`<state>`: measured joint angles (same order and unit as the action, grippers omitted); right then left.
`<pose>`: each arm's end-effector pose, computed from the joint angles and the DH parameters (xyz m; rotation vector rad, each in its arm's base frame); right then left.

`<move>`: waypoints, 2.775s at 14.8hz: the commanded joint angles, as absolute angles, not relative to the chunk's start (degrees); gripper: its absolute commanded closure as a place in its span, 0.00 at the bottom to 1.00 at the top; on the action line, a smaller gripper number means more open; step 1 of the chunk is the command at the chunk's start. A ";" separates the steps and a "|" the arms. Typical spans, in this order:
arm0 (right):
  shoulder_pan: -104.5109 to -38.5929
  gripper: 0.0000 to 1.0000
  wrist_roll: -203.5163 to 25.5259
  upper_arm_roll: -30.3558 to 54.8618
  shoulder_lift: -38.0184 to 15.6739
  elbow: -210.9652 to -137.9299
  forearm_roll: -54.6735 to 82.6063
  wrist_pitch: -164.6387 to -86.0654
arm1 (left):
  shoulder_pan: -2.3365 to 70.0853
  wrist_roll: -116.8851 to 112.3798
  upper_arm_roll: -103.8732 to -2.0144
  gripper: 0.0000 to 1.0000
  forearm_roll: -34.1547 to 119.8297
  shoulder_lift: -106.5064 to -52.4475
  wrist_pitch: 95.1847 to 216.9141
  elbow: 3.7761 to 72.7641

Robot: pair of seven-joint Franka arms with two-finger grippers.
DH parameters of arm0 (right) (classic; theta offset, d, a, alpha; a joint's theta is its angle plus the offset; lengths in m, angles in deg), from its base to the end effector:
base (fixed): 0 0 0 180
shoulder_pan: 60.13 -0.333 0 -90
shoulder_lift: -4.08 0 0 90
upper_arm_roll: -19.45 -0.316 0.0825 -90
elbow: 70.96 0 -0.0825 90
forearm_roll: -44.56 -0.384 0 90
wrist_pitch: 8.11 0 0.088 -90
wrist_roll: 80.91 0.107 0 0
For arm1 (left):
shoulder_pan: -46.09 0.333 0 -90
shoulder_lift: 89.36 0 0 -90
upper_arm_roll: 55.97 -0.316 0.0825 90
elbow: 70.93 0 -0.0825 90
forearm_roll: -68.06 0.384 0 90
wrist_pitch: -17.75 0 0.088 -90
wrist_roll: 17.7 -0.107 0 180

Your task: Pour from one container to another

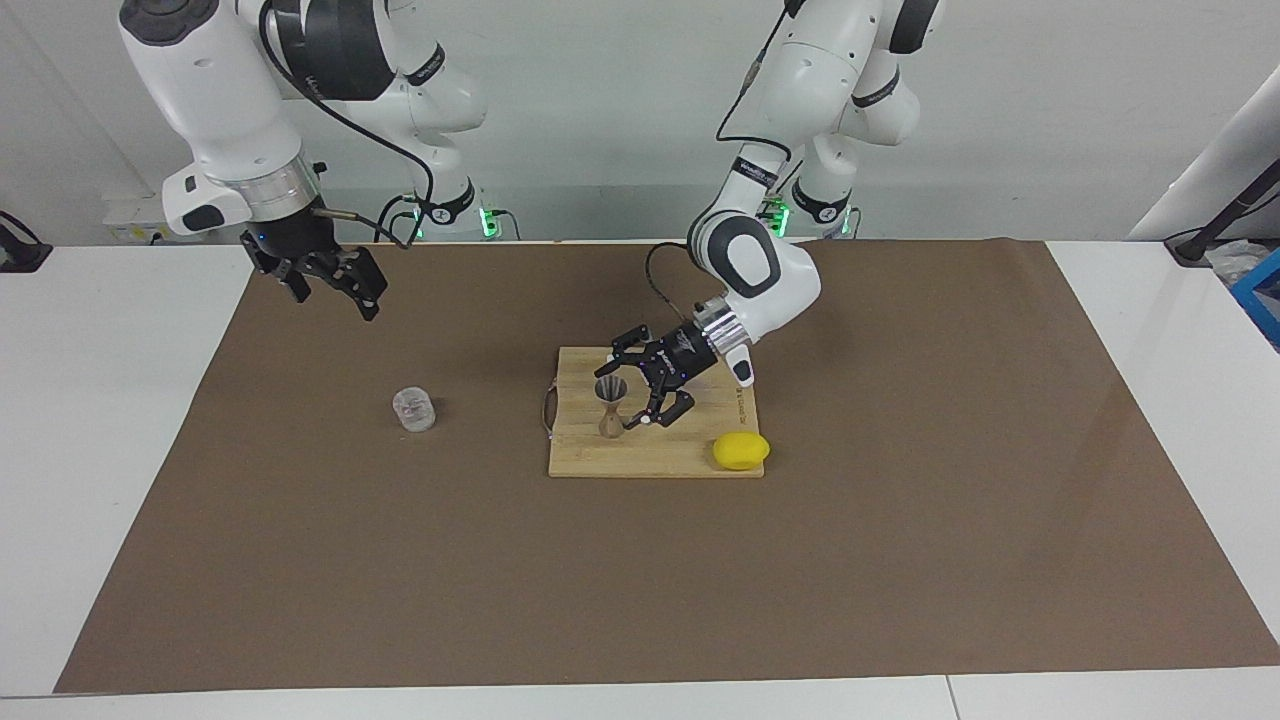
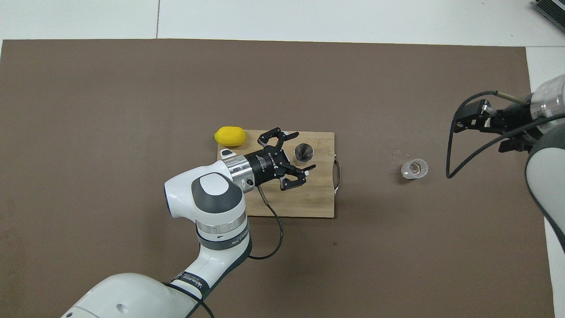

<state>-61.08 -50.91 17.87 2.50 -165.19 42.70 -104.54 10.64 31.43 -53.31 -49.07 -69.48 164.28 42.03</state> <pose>0.5700 0.0281 0.5838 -3.0167 0.7429 -0.0018 0.4959 -0.3711 0.3030 1.1104 1.7314 -0.8479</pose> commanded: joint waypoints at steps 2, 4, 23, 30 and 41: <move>-59.43 0.00 -38.93 17.70 2.59 -170.00 38.24 -109.69 | 9.35 31.17 -54.39 0.00 -48.92 -76.42 163.74 47.10; -57.06 0.00 -33.74 17.70 1.80 -172.46 34.30 -111.90 | 9.96 31.26 -54.30 0.00 -48.57 -79.86 164.44 48.69; -43.79 0.00 -34.32 17.70 -15.50 -184.07 4.59 -121.66 | 33.94 32.23 -54.48 0.00 19.42 -84.97 170.37 42.82; -44.31 0.00 -37.23 17.70 -16.22 -188.11 0.35 -121.84 | 40.64 29.78 -54.48 0.00 57.47 -85.93 148.65 36.92; -44.39 0.28 -37.14 17.61 -15.78 -188.64 -3.26 -120.25 | 44.25 -18.84 -54.39 0.00 66.29 -94.28 118.68 33.24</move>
